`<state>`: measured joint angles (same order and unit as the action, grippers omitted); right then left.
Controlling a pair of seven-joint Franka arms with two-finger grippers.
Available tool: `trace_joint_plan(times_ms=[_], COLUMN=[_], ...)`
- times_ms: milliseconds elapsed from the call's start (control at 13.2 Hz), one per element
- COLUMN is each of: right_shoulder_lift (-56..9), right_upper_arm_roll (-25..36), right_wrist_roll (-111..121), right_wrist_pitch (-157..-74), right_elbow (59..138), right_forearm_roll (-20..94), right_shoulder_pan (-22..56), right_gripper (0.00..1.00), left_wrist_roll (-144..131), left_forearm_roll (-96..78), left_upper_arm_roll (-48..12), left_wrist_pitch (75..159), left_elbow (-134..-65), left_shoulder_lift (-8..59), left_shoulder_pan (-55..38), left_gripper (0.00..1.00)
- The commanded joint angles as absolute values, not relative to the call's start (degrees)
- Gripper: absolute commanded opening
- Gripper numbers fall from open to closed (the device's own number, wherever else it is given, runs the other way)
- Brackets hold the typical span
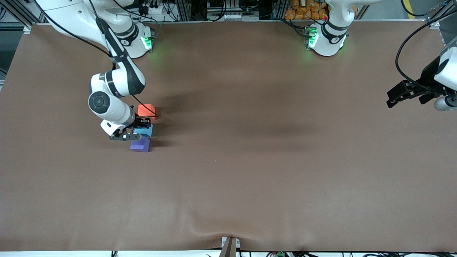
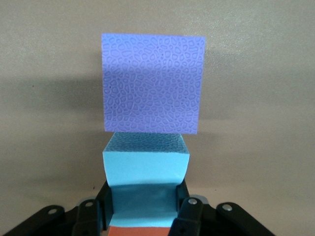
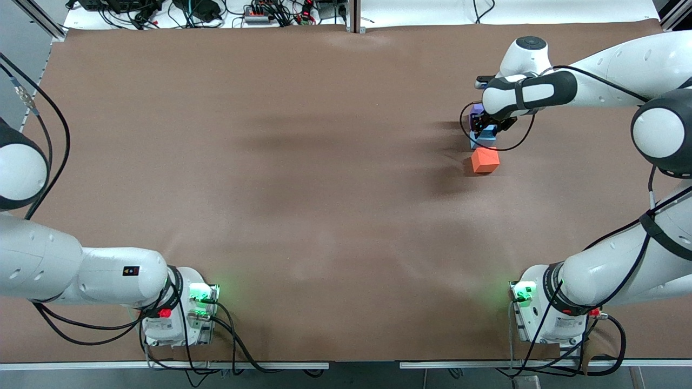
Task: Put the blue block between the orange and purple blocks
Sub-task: 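Lower the blue block between the blocks and open the right gripper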
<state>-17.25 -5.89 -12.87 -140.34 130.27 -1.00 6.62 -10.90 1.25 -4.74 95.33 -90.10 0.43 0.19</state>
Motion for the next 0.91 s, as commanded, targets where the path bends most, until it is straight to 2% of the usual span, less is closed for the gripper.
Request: trace_joint_plan(times_ms=[0, 152, 303, 455, 682, 834], right_shoulder_lift=[-17.31, -17.23, -16.35, -16.00, -16.43, -16.52], right_upper_arm_roll=[-6.33, -6.33, -6.33, -6.42, -6.59, -6.59], right_wrist_roll=[-11.60, -12.21, -12.30, -12.39, -12.39, -11.26], right_wrist_pitch=[-142.12, -141.07, -135.30, -122.76, -105.34, -102.31], right_elbow=[131.49, 131.05, 128.43, 120.28, 103.16, 96.10], right_forearm_roll=[-0.18, -0.18, -0.18, 0.70, 4.56, 5.45], right_shoulder_pan=[5.63, 5.71, 5.80, 6.24, 6.94, 7.12], right_gripper=[1.00, 1.00, 1.00, 1.00, 1.00, 1.00], left_wrist_roll=[-9.67, -9.67, -9.67, -9.67, -9.67, -9.67], left_forearm_roll=[0.26, 0.26, 0.35, 0.26, 0.44, 0.35], left_upper_arm_roll=[-4.83, -4.83, -4.83, -4.83, -4.83, -4.83], left_wrist_pitch=[96.06, 96.15, 96.15, 96.41, 97.29, 97.47], left_elbow=[-89.56, -89.56, -89.56, -89.47, -89.47, -89.47], left_shoulder_lift=[0.44, 0.44, 0.44, 0.44, 1.32, 1.23], left_shoulder_pan=[0.70, 0.70, 0.62, 0.62, 0.53, 0.61], left_gripper=[1.00, 1.00, 1.00, 1.00, 1.00, 1.00])
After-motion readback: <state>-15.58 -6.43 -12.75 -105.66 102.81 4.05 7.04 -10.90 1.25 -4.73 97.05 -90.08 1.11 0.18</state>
